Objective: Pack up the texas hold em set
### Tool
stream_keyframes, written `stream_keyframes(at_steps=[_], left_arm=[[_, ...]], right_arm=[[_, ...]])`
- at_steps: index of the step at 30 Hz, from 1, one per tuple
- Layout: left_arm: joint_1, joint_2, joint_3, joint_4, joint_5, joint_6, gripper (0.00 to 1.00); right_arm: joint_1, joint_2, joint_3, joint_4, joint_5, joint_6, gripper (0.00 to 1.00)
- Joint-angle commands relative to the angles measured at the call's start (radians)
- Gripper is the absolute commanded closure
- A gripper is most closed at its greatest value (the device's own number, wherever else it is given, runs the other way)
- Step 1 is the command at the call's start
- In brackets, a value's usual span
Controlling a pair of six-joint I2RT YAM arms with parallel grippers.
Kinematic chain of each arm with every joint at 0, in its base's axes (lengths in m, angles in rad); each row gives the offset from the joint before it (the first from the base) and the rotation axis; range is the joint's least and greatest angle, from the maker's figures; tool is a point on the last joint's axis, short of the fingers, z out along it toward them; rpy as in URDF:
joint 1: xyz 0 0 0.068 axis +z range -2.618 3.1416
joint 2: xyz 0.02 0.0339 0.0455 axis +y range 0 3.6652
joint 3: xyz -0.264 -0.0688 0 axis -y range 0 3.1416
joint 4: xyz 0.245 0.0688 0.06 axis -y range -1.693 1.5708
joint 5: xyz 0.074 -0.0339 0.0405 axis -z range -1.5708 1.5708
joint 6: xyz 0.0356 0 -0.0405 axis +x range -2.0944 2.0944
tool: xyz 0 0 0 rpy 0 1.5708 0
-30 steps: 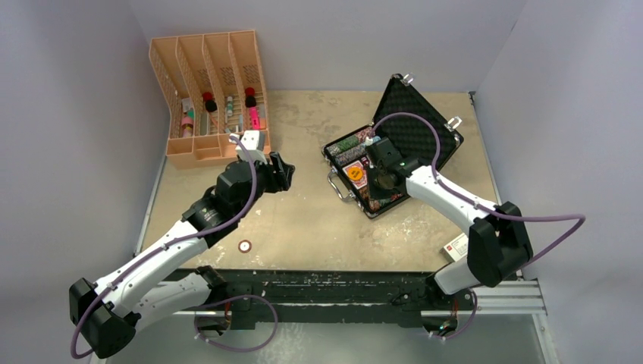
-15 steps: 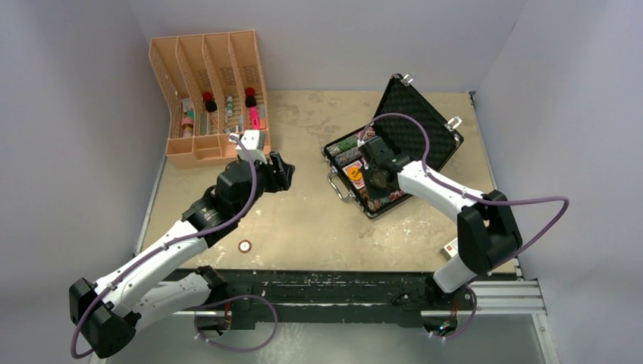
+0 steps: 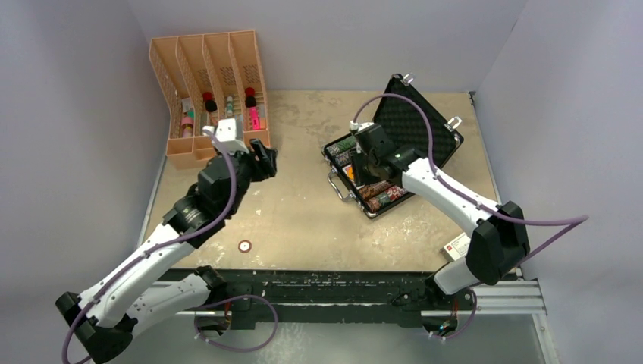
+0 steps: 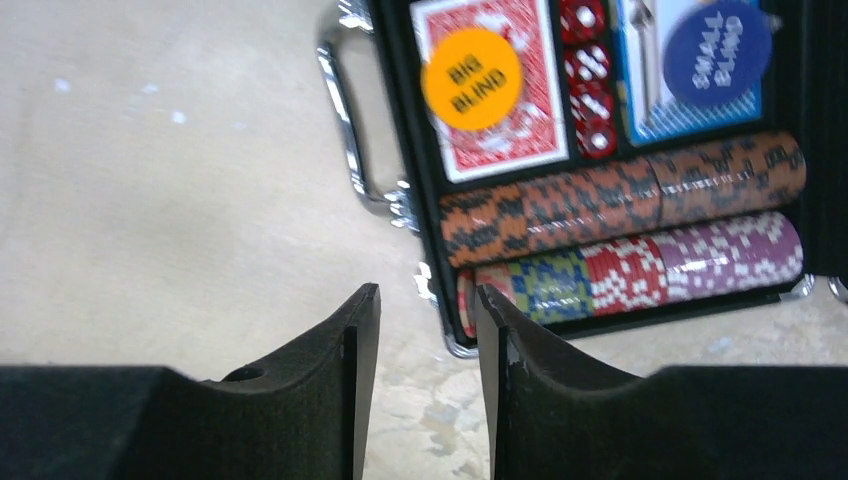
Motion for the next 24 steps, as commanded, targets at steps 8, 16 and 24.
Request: stream_keyframes(at_steps=[8, 16, 24], left_arm=[[0.0, -0.096, 0.3, -0.097, -0.211, 0.133, 0.42], [-0.002, -0.089, 0.379, -0.163, -0.244, 0.159, 0.41], [-0.002, -0.089, 0.391, -0.182, -0.258, 0.165, 0.4]], right_arm=[[0.345, 0.199, 0.221, 0.216, 0.009, 0.072, 0.4], [0.593, 0.559, 0.601, 0.193, -0.003, -0.061, 0.28], [0.71, 0.791, 0.859, 0.151, 0.034, -0.16, 0.25]])
